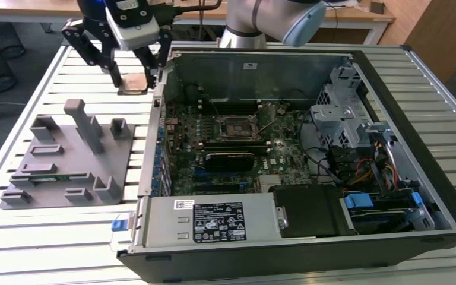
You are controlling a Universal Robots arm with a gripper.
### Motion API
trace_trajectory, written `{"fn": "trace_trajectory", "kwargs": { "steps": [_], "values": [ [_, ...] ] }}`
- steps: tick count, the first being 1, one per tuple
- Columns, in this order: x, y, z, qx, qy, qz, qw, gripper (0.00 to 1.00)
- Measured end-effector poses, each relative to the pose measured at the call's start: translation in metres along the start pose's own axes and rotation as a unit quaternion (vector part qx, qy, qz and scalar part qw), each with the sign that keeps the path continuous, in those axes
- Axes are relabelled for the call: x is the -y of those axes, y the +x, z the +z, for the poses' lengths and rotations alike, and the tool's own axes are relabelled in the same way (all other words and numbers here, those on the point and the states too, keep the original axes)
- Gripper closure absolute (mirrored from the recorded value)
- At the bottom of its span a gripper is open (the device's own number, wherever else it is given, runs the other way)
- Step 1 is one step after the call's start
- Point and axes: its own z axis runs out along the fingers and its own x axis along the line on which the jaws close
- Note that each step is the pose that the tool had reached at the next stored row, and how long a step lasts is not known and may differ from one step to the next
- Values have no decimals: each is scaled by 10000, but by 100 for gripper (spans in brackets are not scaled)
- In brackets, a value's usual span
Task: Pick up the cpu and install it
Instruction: 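Pick up the cpu and move it towards the insertion slot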
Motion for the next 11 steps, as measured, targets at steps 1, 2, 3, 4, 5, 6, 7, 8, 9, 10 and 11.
{"fn": "trace_trajectory", "kwargs": {
  "steps": [1,2,3,4,5,6,7,8,9,10,11],
  "values": [
    [-1,-42,7,0,0,1,10000,46],
    [-2,-84,14,0,-1,2,10000,46],
    [-2,-124,20,0,-1,2,10000,46],
    [-2,-166,27,0,-1,3,10000,46],
    [-3,-206,32,0,0,4,10000,46],
    [-4,-245,39,0,-1,6,10000,46],
    [-4,-278,45,1,-1,9,10000,46],
    [-4,-311,51,1,-1,10,10000,46],
    [-5,-342,58,1,-1,13,10000,46],
    [-5,-375,64,1,-1,14,10000,46],
    [-5,-411,71,1,-1,16,10000,46]
  ]
}}
